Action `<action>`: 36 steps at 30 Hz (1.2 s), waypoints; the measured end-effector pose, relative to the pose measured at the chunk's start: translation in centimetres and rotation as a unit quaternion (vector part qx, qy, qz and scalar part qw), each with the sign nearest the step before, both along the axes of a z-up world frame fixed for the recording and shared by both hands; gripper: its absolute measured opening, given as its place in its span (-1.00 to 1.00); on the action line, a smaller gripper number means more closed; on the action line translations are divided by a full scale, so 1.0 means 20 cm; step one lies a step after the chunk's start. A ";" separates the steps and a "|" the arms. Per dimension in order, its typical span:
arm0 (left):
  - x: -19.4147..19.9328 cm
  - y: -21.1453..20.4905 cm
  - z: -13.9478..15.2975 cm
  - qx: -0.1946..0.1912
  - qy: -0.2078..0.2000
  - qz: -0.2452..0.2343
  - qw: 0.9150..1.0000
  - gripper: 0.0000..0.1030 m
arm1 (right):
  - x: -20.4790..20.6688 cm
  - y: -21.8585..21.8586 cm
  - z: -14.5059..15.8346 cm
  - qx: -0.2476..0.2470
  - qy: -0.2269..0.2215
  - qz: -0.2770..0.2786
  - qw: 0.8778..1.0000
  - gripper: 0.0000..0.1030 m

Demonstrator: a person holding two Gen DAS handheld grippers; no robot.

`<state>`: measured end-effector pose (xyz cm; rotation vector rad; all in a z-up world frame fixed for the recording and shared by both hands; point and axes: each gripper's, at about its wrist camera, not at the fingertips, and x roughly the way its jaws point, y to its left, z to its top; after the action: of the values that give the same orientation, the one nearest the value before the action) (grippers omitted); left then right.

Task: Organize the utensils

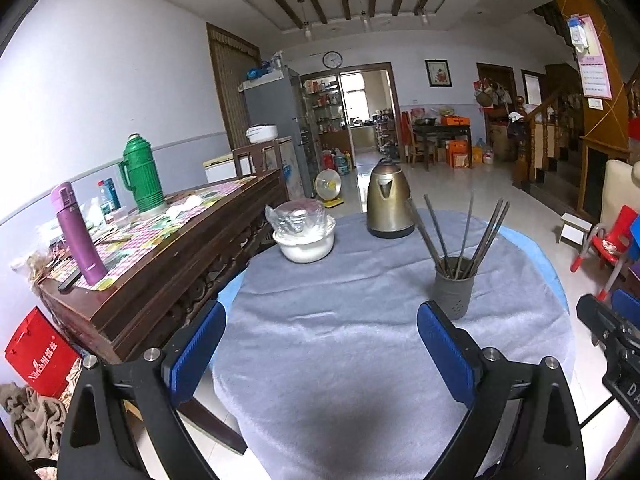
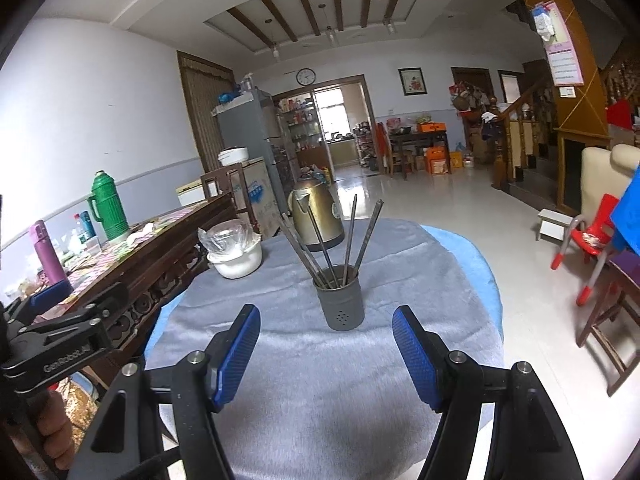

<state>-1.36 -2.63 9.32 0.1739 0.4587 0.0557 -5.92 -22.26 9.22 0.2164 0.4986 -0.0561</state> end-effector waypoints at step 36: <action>-0.04 0.22 -0.03 -0.015 0.001 0.046 0.999 0.87 | -0.02 0.12 -0.01 -0.003 0.000 -0.020 1.000 0.40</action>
<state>-2.10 1.75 8.69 0.1232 0.4696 0.1383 -6.28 -19.80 9.06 0.2209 0.4945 -0.0962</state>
